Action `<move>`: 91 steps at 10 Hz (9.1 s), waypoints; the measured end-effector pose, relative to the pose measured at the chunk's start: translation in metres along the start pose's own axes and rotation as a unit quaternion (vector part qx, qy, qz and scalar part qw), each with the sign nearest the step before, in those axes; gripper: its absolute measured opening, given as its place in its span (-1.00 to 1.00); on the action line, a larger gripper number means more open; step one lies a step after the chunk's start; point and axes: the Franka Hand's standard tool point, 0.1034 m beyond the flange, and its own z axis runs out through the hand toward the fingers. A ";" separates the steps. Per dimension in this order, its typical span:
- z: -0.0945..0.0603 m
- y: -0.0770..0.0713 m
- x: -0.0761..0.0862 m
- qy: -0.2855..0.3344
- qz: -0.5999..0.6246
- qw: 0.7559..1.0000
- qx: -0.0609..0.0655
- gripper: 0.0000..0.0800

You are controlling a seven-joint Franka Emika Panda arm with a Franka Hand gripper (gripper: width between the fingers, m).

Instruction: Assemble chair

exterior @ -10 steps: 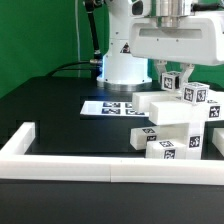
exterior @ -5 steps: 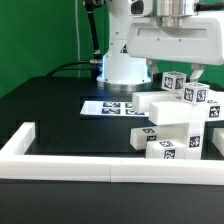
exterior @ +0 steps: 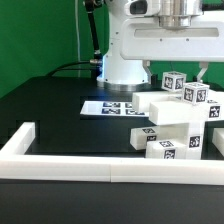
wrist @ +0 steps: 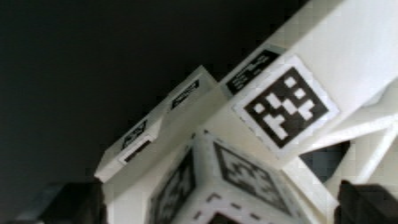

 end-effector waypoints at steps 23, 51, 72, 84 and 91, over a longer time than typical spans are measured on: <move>0.001 0.004 0.001 -0.001 0.045 0.999 0.004 -0.32; 0.000 0.001 0.001 -0.001 -0.307 0.952 -0.010 0.62; 0.002 0.002 0.001 -0.002 0.224 0.975 0.007 -0.07; 0.001 0.004 0.003 0.001 -0.172 0.985 -0.002 0.62; 0.001 0.005 0.002 -0.003 -0.391 0.920 -0.010 0.62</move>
Offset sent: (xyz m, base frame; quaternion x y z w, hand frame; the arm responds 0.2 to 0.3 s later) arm -0.0009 0.0003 0.0036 -0.0022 0.0000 -0.1394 0.9902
